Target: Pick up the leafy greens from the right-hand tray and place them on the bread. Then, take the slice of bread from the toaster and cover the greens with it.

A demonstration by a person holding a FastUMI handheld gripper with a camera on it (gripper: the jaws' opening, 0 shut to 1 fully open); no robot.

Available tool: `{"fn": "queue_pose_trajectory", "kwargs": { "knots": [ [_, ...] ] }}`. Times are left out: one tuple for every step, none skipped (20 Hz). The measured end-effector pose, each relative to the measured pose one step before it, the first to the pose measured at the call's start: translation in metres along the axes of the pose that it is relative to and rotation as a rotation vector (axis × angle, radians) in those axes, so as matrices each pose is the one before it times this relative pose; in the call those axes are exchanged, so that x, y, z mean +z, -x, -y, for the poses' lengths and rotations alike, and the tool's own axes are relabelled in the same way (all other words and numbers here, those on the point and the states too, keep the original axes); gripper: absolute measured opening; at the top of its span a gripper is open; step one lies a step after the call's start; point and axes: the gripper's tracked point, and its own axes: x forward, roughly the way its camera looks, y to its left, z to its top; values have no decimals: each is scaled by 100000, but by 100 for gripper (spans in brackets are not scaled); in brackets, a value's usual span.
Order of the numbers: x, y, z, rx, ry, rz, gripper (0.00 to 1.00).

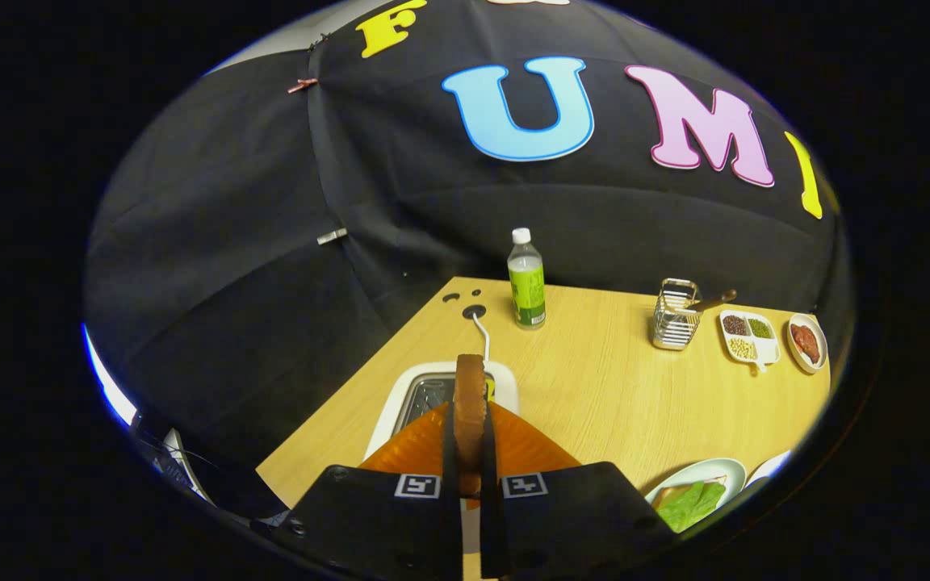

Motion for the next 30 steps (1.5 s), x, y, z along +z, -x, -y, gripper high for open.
{"fn": "queue_pose_trajectory", "kwargs": {
  "knots": [
    [1082, 771, 20, 262, -814, 2247, 13],
    [951, 733, 120, 180, -829, 1982, 13],
    [932, 865, 179, 274, -698, 1826, 13],
    [933, 799, 242, 115, -339, 1762, 13],
    [957, 875, 345, 105, -106, 1748, 13],
    [883, 930, 390, 155, -169, 1577, 13],
    [705, 986, 533, 4, -263, 1399, 13],
    [662, 922, 625, -80, -330, 1232, 13],
    [671, 1097, 906, -640, -676, 1346, 13],
    [392, 887, 740, -549, -485, 734, 13],
    [339, 930, 976, -1110, -202, 807, 13],
    [428, 921, 1239, -1292, -24, 818, 13],
    [236, 830, 1110, -1201, 191, 682, 13],
    [114, 901, 1063, -1278, -126, 585, 13],
    [89, 763, 969, -1521, -447, 654, 13],
    [-98, 700, 1028, -1376, -233, 173, 13],
    [-207, 622, 1132, -1637, -482, 114, 13],
    [-299, 482, 950, -1638, -425, -147, 13],
    [-372, 551, 889, -1501, -842, -282, 13],
    [-424, 437, 852, -1389, -761, -221, 13],
    [-532, 424, 897, -1362, -788, -368, 13],
    [-573, 363, 807, -1506, -585, -624, 13],
    [-696, 338, 845, -1512, -643, -577, 13],
    [-760, 254, 765, -1234, -199, -677, 13],
    [-850, 83, 767, -1351, -322, -893, 13],
    [-833, 91, 675, -1122, -456, -1077, 13],
    [-897, -85, 643, -1070, -631, -1203, 13],
    [-804, -63, 539, -967, -559, -915, 13],
    [-929, -140, 555, -851, -390, -1059, 13],
    [-958, -196, 517, -897, -141, -1151, 13]
  ]
}}
